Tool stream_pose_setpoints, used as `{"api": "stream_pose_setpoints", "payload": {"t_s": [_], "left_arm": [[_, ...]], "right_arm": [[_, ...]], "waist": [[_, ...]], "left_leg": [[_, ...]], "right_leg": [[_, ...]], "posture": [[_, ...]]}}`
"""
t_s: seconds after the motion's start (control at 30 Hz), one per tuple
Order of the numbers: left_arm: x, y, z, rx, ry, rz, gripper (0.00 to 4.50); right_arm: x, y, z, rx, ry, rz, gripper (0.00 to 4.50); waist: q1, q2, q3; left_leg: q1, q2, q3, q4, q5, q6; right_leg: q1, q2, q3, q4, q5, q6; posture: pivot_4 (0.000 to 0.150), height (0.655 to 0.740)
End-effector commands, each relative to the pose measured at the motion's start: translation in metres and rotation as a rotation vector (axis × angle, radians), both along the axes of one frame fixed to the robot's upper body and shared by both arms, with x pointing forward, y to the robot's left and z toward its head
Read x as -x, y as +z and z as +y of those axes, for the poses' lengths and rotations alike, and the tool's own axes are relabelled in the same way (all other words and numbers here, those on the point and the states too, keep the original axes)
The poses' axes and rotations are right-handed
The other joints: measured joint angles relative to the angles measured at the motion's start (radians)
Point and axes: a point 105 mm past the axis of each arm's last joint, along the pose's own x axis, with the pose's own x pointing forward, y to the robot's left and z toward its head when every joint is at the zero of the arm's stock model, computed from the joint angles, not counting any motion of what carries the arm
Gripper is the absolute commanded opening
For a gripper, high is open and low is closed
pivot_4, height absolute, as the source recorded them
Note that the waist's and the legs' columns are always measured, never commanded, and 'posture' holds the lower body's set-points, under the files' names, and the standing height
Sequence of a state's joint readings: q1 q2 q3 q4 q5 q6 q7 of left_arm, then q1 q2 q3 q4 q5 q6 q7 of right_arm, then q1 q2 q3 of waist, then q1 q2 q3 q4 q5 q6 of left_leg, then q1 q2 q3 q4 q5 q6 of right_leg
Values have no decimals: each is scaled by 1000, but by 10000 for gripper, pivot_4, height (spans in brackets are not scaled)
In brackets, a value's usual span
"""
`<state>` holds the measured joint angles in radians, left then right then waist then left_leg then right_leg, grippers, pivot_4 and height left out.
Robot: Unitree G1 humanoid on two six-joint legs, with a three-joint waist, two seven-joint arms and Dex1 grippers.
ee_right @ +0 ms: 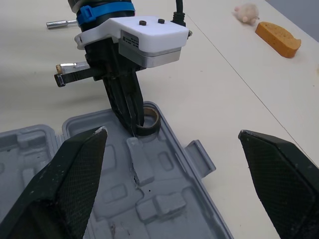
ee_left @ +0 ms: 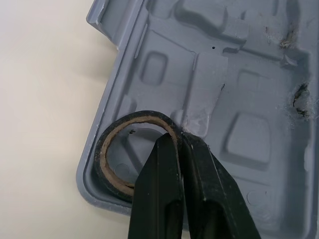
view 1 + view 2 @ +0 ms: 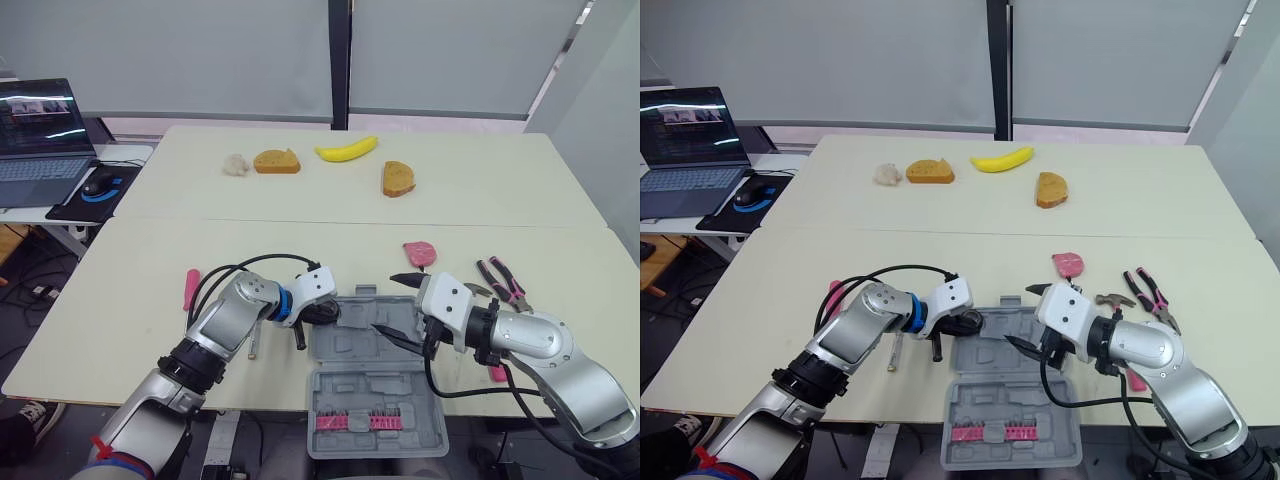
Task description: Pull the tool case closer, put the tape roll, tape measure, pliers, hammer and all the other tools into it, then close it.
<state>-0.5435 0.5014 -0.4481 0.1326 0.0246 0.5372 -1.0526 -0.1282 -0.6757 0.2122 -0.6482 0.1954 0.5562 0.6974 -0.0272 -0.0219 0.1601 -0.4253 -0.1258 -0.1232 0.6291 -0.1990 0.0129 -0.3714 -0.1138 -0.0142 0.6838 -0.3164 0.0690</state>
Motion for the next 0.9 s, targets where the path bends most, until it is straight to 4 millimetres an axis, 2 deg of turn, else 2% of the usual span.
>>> {"api": "stream_pose_setpoints", "payload": {"t_s": [0.03,0.1,0.2,0.47,0.8,0.9], "left_arm": [[-3,3,-4,-8,-20,-31,2594],[-4,4,-5,-4,-22,-35,6571],[-6,6,-5,3,-19,-45,15901],[-6,12,-3,9,-25,-57,15901],[-7,48,1,122,-28,-147,15901],[-3,56,2,238,-28,-175,15901]], "right_arm": [[1,8,3,-7,10,-37,45000],[1,8,3,-7,10,-38,45000],[0,8,2,-5,9,-41,45000],[-2,9,3,-7,14,-45,45000],[-4,10,3,-8,17,-51,45000],[-5,9,0,-7,8,-51,45000]], "waist": [[0,0,0],[1,0,0],[1,0,0],[1,0,0],[0,0,0],[0,0,0]], "left_leg": [[0,0,0,0,0,0],[0,0,0,0,0,0],[0,0,0,0,0,0],[0,0,0,0,0,0],[0,0,0,0,0,0],[0,0,0,0,0,0]], "right_leg": [[0,0,0,0,0,0],[0,0,0,0,0,0],[0,0,0,0,0,0],[0,0,0,0,0,0],[0,0,0,0,0,0],[0,0,0,-1,0,0]], "posture": [[1500,7400],[1500,7400],[1500,7400],[1500,7400],[1500,7400],[1500,7400]]}}
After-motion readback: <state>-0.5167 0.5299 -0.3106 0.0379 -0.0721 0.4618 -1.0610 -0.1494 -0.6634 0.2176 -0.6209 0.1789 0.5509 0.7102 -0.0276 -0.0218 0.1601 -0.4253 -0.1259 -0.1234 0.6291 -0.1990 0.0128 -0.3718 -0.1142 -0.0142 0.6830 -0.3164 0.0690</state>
